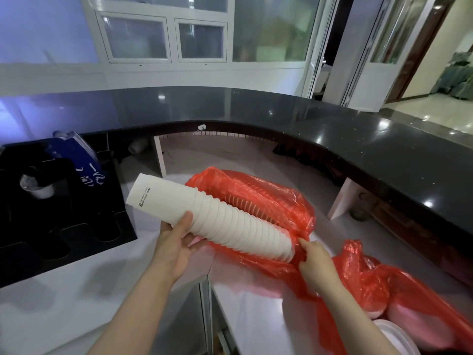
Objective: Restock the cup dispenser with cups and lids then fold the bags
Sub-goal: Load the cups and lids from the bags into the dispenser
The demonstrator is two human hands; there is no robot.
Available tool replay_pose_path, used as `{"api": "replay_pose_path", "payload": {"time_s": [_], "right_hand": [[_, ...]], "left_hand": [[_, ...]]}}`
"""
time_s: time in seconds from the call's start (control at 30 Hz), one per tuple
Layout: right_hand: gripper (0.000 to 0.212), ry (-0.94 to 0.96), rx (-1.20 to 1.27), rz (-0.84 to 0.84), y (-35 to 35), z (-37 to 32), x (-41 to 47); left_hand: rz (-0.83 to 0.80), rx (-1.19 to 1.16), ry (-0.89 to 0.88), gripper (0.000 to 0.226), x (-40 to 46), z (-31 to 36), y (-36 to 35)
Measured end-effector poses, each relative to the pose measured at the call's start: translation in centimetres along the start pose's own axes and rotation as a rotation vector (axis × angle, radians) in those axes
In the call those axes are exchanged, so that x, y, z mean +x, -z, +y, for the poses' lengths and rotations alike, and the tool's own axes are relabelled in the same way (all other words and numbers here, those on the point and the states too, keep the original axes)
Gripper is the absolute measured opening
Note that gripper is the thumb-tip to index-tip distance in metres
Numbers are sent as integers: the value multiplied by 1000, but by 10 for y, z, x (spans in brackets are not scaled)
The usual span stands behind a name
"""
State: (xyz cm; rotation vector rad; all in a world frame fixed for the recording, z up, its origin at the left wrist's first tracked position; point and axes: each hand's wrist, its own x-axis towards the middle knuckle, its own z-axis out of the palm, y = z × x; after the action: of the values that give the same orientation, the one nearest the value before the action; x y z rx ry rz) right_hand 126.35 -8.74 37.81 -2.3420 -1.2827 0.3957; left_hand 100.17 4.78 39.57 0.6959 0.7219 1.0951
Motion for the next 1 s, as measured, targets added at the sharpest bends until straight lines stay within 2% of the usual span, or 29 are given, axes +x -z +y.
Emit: {"api": "replay_pose_path", "payload": {"time_s": [0.1, 0.17, 0.23, 0.3, 0.37, 0.47, 0.53, 0.67, 0.77, 0.93, 1.0], "right_hand": [[32, 30, -14, 230, -1, -4, -6], [19, 67, -121, 312, 1, -5, -9], [22, 58, -269, 270, 1, -3, -10], [34, 15, -330, 205, 0, 1, -11], [39, 30, -281, 187, -1, 1, -14], [34, 134, -234, 263, -4, -8, -17], [31, 127, -212, 288, -4, -15, -17], [26, 77, -110, 315, 0, -34, -18], [27, 121, -17, 341, 6, -55, -21], [34, 295, 371, 208, 11, -83, -21], [37, 306, 554, 159, 7, -97, -22]], "left_hand": [[19, 1, 1, 58, -1, 2, 0], [38, -3, 3, 60, -1, 3, 2], [55, -11, 10, 62, -2, 5, 4], [67, -30, 15, 63, -2, 9, 9], [75, -47, 15, 64, -3, 12, 13], [77, -40, 12, 66, -7, 14, 16], [75, -24, 3, 67, -12, 17, 18], [61, -30, -40, 69, -19, 37, 22], [38, -30, -103, 68, -26, 61, 26], [9, 5, -195, 69, -48, 98, 33], [1, 53, -216, 67, -58, 114, 35]]}}
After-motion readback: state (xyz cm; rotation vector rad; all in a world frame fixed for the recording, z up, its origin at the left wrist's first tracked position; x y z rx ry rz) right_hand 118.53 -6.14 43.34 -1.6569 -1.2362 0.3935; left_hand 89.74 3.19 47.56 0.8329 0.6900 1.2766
